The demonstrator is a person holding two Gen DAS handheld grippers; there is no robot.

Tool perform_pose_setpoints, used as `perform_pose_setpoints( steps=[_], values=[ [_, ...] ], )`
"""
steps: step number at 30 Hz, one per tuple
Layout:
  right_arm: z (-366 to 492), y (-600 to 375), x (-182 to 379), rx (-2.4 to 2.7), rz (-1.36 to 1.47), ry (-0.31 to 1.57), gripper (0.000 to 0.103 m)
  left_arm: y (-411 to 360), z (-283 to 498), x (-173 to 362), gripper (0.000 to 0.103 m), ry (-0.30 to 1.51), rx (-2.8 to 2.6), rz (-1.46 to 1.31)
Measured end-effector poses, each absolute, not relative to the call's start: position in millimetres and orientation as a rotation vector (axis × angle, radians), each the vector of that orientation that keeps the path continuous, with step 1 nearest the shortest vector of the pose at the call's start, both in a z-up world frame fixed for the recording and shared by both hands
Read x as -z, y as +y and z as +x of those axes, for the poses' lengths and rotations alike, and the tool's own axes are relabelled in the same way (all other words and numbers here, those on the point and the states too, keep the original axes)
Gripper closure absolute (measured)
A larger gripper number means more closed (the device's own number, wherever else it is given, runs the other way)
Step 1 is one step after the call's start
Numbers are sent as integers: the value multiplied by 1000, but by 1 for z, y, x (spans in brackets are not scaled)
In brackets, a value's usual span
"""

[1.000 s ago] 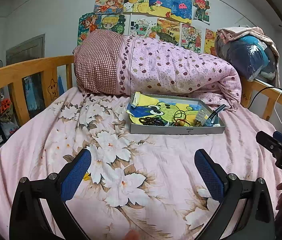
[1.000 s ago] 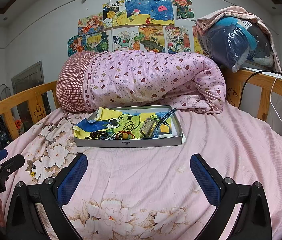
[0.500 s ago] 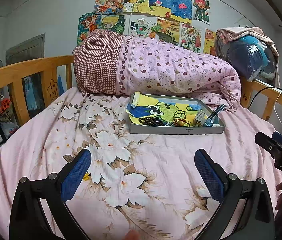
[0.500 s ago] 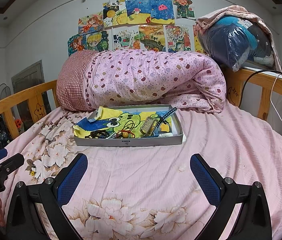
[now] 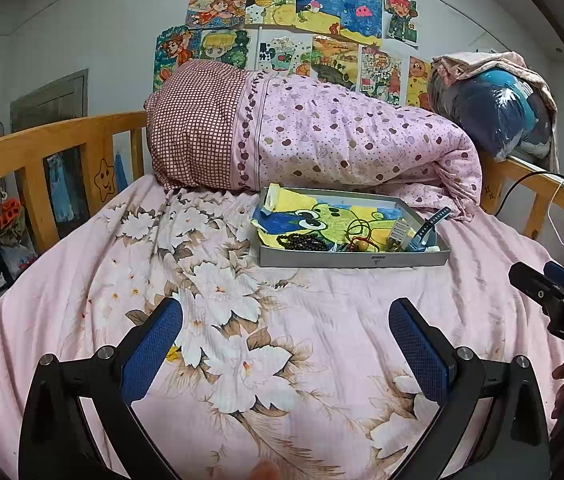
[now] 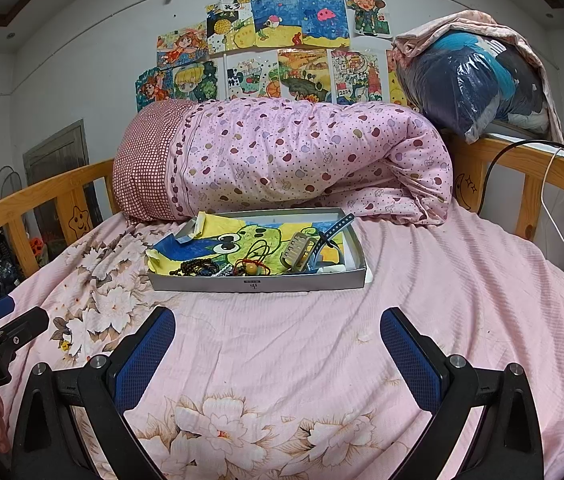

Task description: Organize jewelry

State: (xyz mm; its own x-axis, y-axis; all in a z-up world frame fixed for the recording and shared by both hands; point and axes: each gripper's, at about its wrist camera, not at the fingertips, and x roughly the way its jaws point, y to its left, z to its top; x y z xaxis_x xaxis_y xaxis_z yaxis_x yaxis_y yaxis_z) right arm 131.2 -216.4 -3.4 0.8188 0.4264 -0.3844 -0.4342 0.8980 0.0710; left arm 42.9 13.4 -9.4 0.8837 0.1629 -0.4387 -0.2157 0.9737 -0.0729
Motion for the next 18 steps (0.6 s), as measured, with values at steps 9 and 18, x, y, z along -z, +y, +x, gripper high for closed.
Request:
perform_pose_setpoints(
  steps=[9,18],
  values=[
    [131,-216,4,-458,-21,406,0,12,43,9,2,447,-198,-122],
    [131,-216,4,-458,-21,406,0,12,43,9,2,446,-200,-120]
  ],
)
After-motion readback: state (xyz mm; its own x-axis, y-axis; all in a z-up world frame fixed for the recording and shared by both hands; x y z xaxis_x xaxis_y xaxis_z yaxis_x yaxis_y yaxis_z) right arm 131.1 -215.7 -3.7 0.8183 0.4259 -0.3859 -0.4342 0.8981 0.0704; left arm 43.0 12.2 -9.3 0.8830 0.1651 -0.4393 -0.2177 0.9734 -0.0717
